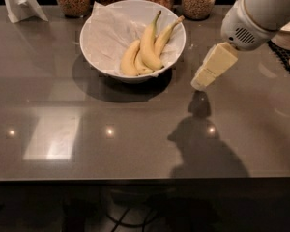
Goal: Pick banana from white bowl
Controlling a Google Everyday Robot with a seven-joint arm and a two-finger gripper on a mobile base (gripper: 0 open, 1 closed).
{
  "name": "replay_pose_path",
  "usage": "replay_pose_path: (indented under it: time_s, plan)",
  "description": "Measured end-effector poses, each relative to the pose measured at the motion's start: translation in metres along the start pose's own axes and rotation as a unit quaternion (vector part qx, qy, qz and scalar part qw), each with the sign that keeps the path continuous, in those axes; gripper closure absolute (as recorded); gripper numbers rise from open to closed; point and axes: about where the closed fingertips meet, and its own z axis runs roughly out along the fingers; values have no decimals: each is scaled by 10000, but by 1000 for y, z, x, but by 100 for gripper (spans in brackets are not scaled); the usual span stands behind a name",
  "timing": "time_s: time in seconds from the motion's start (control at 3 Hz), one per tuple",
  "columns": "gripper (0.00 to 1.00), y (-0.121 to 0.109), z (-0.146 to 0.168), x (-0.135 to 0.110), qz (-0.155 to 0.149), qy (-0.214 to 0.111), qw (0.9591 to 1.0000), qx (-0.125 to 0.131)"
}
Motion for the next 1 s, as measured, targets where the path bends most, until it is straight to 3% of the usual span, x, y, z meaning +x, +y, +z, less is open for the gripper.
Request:
replay_pose_path:
  time_s: [0.33,0.67,1.0]
  plan:
    - [0,-21,32,-50,549,-344,9979,61]
    - [0,-21,31,-49,542,-343,9979,62]
    - [0,-18,41,-74,610,-559,9964,157]
